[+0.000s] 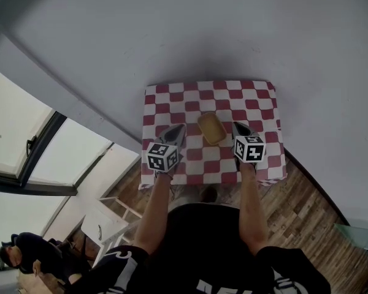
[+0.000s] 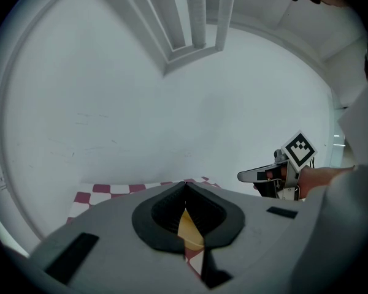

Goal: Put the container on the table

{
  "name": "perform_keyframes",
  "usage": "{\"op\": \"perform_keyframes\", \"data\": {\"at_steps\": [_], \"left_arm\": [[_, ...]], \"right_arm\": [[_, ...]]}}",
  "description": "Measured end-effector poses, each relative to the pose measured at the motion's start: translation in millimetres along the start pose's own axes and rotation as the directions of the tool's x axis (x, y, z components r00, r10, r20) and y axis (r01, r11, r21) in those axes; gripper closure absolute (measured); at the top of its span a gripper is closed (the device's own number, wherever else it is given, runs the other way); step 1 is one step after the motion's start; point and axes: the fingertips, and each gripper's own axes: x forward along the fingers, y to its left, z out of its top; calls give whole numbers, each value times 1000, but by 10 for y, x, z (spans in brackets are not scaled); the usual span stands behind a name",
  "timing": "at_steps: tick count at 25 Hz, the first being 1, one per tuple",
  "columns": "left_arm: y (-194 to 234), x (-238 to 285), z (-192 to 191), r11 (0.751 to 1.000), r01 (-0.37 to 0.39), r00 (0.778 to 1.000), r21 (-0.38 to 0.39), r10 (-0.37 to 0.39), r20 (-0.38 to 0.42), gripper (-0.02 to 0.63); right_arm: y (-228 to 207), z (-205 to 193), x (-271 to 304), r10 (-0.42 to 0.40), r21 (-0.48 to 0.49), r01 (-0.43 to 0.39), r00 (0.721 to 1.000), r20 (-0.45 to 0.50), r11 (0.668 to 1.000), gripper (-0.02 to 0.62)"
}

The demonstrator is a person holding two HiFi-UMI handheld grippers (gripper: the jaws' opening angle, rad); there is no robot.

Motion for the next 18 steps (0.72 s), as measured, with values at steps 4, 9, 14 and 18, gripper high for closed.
{"op": "perform_keyframes", "data": {"at_steps": [4, 9, 14, 18], "left_arm": [[20, -93, -35, 1000, -8, 1000, -9, 8, 9, 580], [54, -177, -123, 1000, -18, 1000, -25, 18, 5, 580], [72, -218, -154, 999, -25, 1000, -28, 25, 7, 580], [102, -215, -150, 999, -28, 1000, -31, 28, 7, 580]], "right_arm": [[65, -11, -29, 7, -8, -7, 1000, 4, 1000, 580], [166, -36, -42, 25, -16, -25, 1000, -3, 1000, 580], [204, -58, -49, 35, -12, -35, 999, -6, 999, 580], [226, -51, -25, 45, -15, -45, 999, -3, 999, 580]]}}
